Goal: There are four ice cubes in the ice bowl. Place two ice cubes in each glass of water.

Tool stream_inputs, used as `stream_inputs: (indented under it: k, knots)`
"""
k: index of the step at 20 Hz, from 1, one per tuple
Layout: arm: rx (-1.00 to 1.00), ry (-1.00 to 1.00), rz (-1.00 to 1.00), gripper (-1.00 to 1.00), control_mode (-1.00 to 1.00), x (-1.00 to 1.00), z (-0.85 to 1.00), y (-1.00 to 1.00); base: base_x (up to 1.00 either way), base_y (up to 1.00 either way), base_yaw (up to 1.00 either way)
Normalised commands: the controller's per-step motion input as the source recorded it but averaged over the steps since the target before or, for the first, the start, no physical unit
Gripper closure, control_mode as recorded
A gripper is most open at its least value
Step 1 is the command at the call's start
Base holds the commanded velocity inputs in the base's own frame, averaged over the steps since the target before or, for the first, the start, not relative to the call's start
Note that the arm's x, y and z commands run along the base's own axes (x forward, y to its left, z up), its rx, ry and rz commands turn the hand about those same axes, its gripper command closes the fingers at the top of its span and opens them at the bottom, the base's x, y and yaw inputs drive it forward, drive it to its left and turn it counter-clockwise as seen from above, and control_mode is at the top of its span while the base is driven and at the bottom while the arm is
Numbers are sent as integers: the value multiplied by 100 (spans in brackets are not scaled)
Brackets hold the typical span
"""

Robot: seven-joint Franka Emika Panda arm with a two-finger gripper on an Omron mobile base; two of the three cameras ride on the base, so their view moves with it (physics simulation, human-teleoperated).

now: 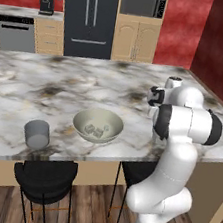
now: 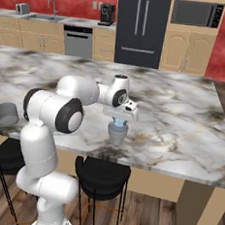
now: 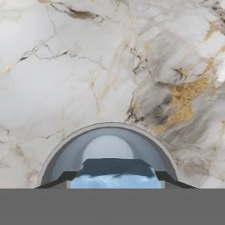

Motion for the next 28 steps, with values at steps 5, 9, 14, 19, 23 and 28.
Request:
stream_inputs:
  k: [5, 9, 14, 19, 23, 28]
  knots:
    - [0, 2, 0, 100, -100, 0, -22, 0, 0, 0, 0]
    - [0, 1, 0, 100, -100, 1, -15, 0, 0, 0, 0]
    - [0, 0, 0, 100, -100, 8, -9, 0, 0, 0, 0]
    - [1, 1, 0, -100, -100, 8, -1, 0, 0, 0, 0]
    - [0, -1, 0, -100, -100, 0, 12, 0, 0, 0, 0]
    - [0, -7, 0, -100, -100, 0, 65, 0, 0, 0, 0]
